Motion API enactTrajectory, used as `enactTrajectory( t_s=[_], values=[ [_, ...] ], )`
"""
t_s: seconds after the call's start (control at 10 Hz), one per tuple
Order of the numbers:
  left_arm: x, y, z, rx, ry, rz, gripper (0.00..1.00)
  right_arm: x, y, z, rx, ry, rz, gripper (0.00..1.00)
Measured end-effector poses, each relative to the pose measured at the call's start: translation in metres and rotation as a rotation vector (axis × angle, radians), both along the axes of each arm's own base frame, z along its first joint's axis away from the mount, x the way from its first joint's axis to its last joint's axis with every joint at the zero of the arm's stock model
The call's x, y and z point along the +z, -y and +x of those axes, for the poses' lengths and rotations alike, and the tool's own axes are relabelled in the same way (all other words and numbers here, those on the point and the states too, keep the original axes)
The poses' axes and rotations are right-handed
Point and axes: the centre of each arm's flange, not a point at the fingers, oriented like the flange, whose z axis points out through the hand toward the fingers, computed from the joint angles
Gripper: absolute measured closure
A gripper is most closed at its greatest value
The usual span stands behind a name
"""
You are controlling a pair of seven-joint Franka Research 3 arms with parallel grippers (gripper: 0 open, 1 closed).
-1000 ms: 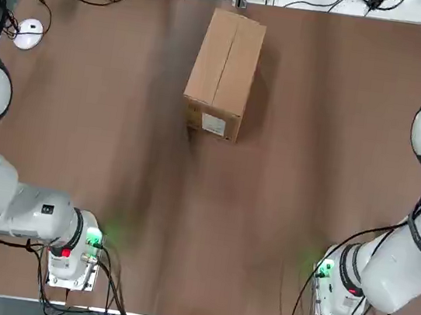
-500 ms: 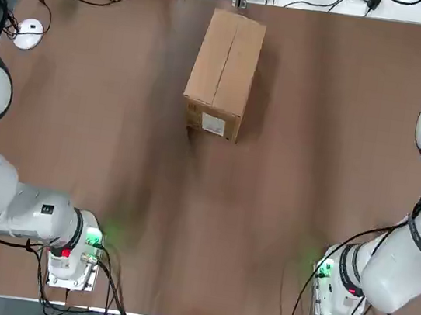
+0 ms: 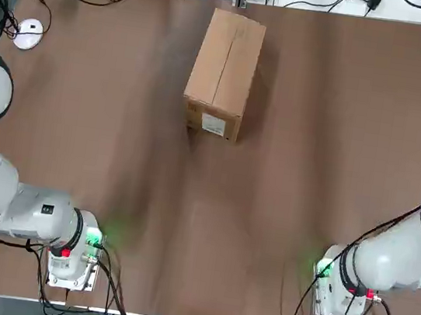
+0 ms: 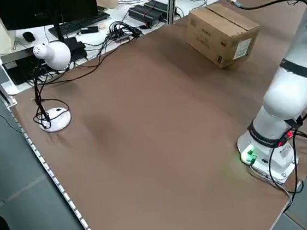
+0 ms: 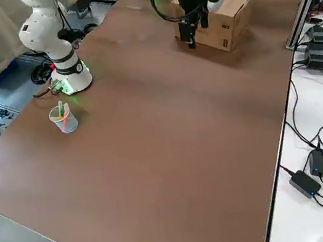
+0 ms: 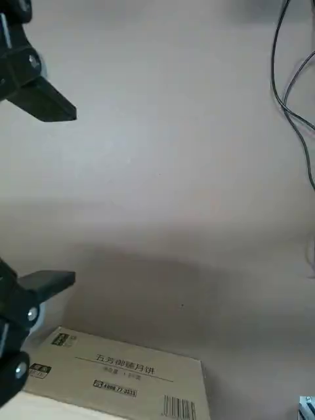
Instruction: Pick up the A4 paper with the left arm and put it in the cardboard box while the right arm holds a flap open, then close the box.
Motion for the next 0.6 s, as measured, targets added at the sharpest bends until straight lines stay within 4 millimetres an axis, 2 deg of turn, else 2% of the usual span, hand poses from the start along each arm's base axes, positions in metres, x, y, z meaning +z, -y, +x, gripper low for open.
enactTrajectory(
  t_s=[0.6],
  values=[
    [0.0000,-0.0005,0.0000,0.039,-0.002,-0.004,0.00,0.0092,-0.0084,-0.0010,0.049,-0.012,-0.017,0.00]
  ],
)
